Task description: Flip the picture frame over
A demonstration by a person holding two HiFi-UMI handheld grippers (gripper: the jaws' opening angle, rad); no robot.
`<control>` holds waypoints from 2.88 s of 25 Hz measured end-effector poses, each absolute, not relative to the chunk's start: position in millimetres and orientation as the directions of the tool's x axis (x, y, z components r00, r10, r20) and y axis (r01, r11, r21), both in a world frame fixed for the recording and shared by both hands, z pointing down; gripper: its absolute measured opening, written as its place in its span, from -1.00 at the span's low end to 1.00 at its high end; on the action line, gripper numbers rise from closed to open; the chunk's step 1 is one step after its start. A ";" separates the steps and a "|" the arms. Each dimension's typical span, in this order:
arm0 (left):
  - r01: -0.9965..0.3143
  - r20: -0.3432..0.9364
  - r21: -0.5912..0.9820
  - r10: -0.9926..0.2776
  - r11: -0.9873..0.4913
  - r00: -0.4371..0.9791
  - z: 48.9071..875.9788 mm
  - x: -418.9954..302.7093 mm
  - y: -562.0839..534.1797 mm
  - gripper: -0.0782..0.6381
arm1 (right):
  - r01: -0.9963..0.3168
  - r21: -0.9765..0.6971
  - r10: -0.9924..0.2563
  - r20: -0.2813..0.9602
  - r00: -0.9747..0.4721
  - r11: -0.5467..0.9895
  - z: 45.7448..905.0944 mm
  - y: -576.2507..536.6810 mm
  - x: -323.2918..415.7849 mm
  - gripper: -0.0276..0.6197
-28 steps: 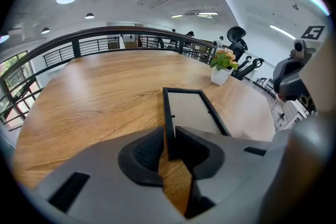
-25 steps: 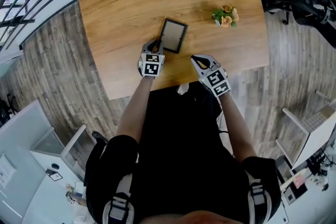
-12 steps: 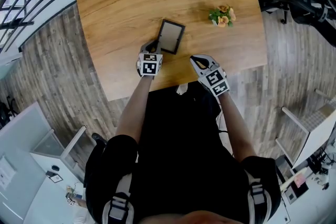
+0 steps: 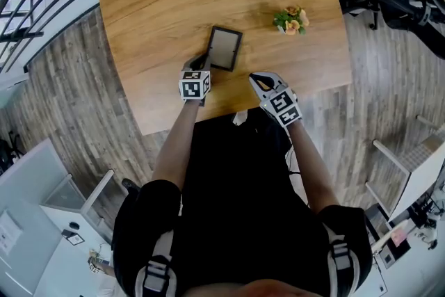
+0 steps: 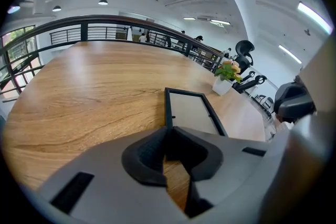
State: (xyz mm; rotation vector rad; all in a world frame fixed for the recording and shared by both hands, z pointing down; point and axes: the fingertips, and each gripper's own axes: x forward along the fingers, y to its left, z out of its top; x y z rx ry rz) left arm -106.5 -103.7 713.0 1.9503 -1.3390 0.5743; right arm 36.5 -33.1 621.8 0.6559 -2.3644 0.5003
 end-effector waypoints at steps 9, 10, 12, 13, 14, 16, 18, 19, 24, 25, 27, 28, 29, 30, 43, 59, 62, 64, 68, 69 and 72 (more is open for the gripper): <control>-0.894 0.642 0.412 -0.640 -0.177 0.422 700.3 -105.3 -101.5 -0.63 | -0.561 -0.181 -0.328 0.652 -0.683 0.808 618.3 -33.1 30.5 -0.89; -0.889 0.638 0.424 -0.640 -0.172 0.428 699.8 -105.2 -100.7 -0.63 | -0.560 -0.181 -0.328 0.652 -0.684 0.809 618.3 -33.0 29.2 -0.89; -0.873 0.627 0.464 -0.641 -0.149 0.443 699.3 -105.1 -98.8 -0.63 | -0.559 -0.182 -0.328 0.650 -0.686 0.809 618.6 -32.5 26.7 -0.89; -0.863 0.619 0.486 -0.643 -0.139 0.451 698.6 -104.6 -98.0 -0.63 | -0.559 -0.182 -0.328 0.649 -0.686 0.809 618.6 -32.6 25.6 -0.89; -0.854 0.611 0.503 -0.644 -0.134 0.461 697.7 -103.7 -97.3 -0.63 | -0.559 -0.183 -0.328 0.648 -0.687 0.809 618.6 -33.0 24.6 -0.89; -0.844 0.600 0.517 -0.643 -0.141 0.475 696.3 -101.1 -95.8 -0.63 | -0.561 -0.189 -0.329 0.644 -0.690 0.806 618.1 -34.2 23.5 -0.89; -0.841 0.597 0.518 -0.639 -0.154 0.485 695.7 -98.2 -93.2 -0.63 | -0.567 -0.201 -0.334 0.637 -0.695 0.799 617.2 -35.9 23.4 -0.89; -0.838 0.595 0.523 -0.637 -0.155 0.490 695.4 -97.3 -91.7 -0.63 | -0.571 -0.203 -0.338 0.633 -0.696 0.796 617.0 -36.9 23.5 -0.89; -0.802 0.562 0.582 -0.646 -0.134 0.516 691.3 -96.5 -88.7 -0.63 | -0.576 -0.197 -0.349 0.629 -0.695 0.793 616.4 -40.0 22.6 -0.89; -0.792 0.553 0.598 -0.649 -0.127 0.522 690.3 -96.2 -88.6 -0.63 | -0.577 -0.192 -0.353 0.627 -0.694 0.794 617.2 -40.6 22.7 -0.89; -0.769 0.534 0.629 -0.656 -0.114 0.533 688.4 -95.9 -88.3 -0.63 | -0.579 -0.192 -0.354 0.629 -0.692 0.792 617.6 -39.9 22.0 -0.89; -0.758 0.524 0.644 -0.660 -0.108 0.539 687.3 -95.8 -88.1 -0.63 | -0.579 -0.195 -0.350 0.631 -0.692 0.792 616.9 -39.0 21.1 -0.89; -0.746 0.514 0.658 -0.663 -0.102 0.544 686.2 -95.6 -88.0 -0.63 | -0.578 -0.196 -0.349 0.631 -0.692 0.792 616.5 -38.3 20.3 -0.89; -0.736 0.506 0.670 -0.666 -0.097 0.548 685.1 -95.2 -87.8 -0.63 | -0.578 -0.194 -0.353 0.628 -0.694 0.792 616.5 -38.4 20.1 -0.89; -0.583 0.395 0.810 -0.678 -0.062 0.620 671.0 -86.8 -83.4 -0.63 | -0.607 -0.185 -0.408 0.588 -0.698 0.773 610.6 -45.3 27.8 -0.89; -0.504 0.279 0.861 -0.767 -0.066 0.577 652.7 -92.2 -88.0 -0.63 | -0.640 -0.420 -0.463 0.452 -0.763 0.644 577.3 -58.3 6.2 -0.32; -0.497 0.262 0.865 -0.782 -0.070 0.565 651.1 -90.8 -89.4 -0.63 | -0.654 -0.464 -0.477 0.449 -0.755 0.598 579.5 -59.3 -4.3 -0.23; -0.491 0.253 0.868 -0.785 -0.074 0.566 648.9 -87.9 -89.0 -0.63 | -0.681 -0.468 -0.500 0.463 -0.732 0.563 583.2 -60.6 -5.8 -0.19; -0.486 0.248 0.870 -0.781 -0.080 0.573 647.2 -82.0 -88.1 -0.63 | -0.713 -0.493 -0.529 0.478 -0.701 0.499 587.8 -65.8 -2.5 -0.51; -0.487 0.249 0.870 -0.783 -0.077 0.570 647.2 -82.5 -88.3 -0.63 | -0.717 -0.498 -0.527 0.487 -0.697 0.488 589.3 -67.0 -1.9 -0.53; -0.505 0.262 0.860 -0.784 -0.075 0.563 649.5 -84.5 -87.6 -0.63 | -0.725 -0.508 -0.514 0.511 -0.688 0.465 593.7 -68.3 -0.6 -0.55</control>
